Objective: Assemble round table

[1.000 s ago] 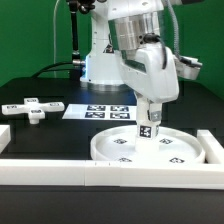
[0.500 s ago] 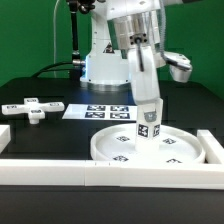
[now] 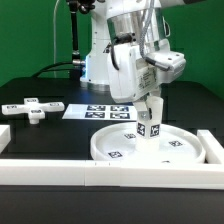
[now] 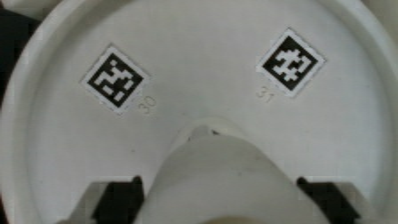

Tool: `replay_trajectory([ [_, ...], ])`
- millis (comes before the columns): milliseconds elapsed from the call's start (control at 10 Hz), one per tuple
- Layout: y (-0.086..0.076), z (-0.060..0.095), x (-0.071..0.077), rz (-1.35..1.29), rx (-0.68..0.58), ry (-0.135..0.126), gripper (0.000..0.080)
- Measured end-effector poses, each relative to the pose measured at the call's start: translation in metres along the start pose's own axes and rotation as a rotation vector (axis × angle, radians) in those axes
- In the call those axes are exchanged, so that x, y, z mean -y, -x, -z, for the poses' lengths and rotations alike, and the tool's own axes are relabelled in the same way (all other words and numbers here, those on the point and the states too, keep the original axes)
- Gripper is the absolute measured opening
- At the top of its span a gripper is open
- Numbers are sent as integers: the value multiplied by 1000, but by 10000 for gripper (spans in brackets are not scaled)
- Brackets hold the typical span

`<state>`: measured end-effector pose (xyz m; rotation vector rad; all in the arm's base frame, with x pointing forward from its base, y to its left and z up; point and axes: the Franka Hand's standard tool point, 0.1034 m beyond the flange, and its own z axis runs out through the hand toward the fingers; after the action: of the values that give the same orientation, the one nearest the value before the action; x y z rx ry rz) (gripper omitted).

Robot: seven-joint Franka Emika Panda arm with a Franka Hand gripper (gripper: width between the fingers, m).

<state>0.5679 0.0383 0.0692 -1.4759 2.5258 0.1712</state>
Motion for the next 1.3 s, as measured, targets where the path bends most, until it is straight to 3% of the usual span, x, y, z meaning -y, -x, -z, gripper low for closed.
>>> replay_trajectory([
  [200,1,-1,-1,-15,4,0,419],
  [300,1,-1,-1,-11,4,0,580],
  [400,2,-1,-2,7,3,6,628],
  [500,6,1,-11,102,1,67,628],
  [600,11,6,-16,209,2,101,646],
  [800,13,15,-27,337,15,110,649],
  [1000,-2,20,-46,409,58,117,649],
  [1300,-1,18,-46,406,55,119,649],
])
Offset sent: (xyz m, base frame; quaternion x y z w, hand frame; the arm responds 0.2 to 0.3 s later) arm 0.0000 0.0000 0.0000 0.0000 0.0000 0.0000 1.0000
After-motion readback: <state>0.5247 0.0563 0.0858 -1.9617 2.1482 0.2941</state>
